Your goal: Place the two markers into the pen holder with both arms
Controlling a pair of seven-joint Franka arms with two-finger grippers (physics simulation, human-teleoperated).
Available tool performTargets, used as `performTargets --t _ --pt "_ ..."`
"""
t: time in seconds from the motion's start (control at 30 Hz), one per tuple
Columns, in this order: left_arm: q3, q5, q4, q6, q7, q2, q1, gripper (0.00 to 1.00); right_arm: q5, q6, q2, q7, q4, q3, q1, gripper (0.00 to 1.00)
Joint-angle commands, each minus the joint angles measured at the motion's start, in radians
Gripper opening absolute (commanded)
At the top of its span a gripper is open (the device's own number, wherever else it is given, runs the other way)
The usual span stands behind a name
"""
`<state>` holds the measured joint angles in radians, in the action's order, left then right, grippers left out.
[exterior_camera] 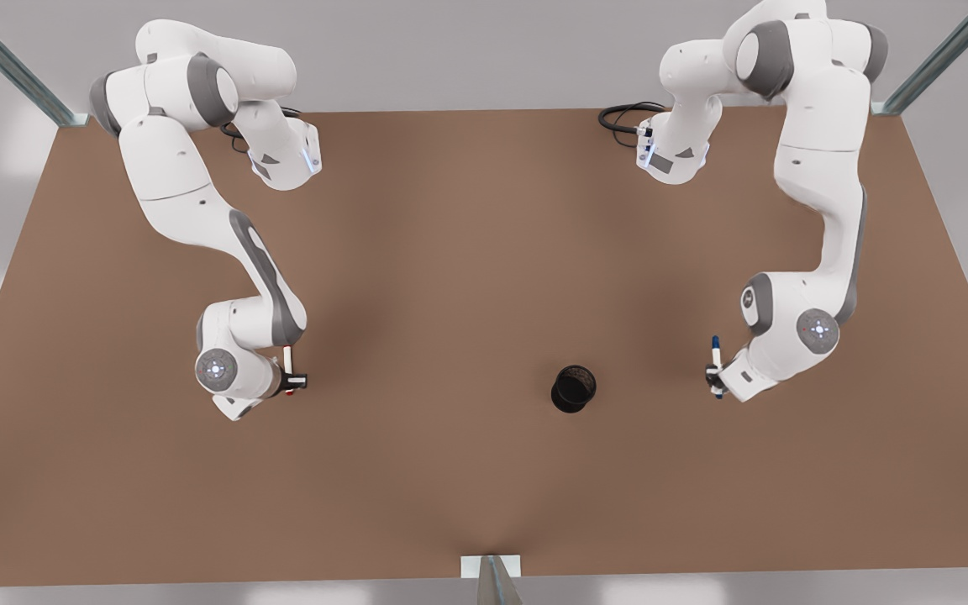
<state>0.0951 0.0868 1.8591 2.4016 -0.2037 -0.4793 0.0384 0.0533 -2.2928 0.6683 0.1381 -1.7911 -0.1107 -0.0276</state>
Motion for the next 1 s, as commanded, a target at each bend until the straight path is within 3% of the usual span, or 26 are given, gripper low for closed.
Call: performTargets --t 0.0,0.1,0.27,0.5,0.53,0.6,0.7,0.8,0.97 --pt "0.047 0.208 -0.009 -0.111 0.029 0.057 -0.003 0.21 0.0 -0.011 0.001 -0.011 -0.001 -0.001 0.0 0.53" --pt "0.158 0.475 -0.165 -0.11 0.049 0.045 -0.014 0.21 0.0 -0.011 0.001 -0.009 0.001 -0.003 0.0 0.42" --pt "0.169 0.488 -0.412 -0.053 0.038 -0.091 -0.12 0.21 0.0 -0.011 0.002 -0.011 -0.001 -0.001 0.0 0.29" --pt "0.167 0.562 -0.313 0.136 -0.706 -0.068 -0.129 0.21 0.0 -0.01 0.005 -0.011 0.001 -0.001 0.0 0.28" --pt "0.176 0.562 -0.301 0.157 -0.776 -0.065 -0.129 0.21 0.0 -0.005 0.005 -0.009 0.001 -0.003 0.0 0.21" --pt "0.189 0.564 -0.276 0.257 -0.852 -0.065 -0.13 0.21 0.0 0.016 0.005 -0.011 0.004 -0.009 0.0 0.21" --pt "0.189 0.564 -0.273 0.363 -0.853 -0.071 -0.156 0.21 0.0 0.251 0.001 -0.009 0.168 -0.017 0.0 0.21" --pt "0.192 0.574 -0.192 0.433 -0.867 -0.045 -0.17 0.21 0.003 0.535 0.004 -0.008 0.455 -0.03 0.0 0.21" --pt "0.209 0.607 -0.015 0.476 -0.869 0.082 -0.17 0.21 0.082 0.639 0.004 0.003 0.641 -0.121 -0.002 0.21"
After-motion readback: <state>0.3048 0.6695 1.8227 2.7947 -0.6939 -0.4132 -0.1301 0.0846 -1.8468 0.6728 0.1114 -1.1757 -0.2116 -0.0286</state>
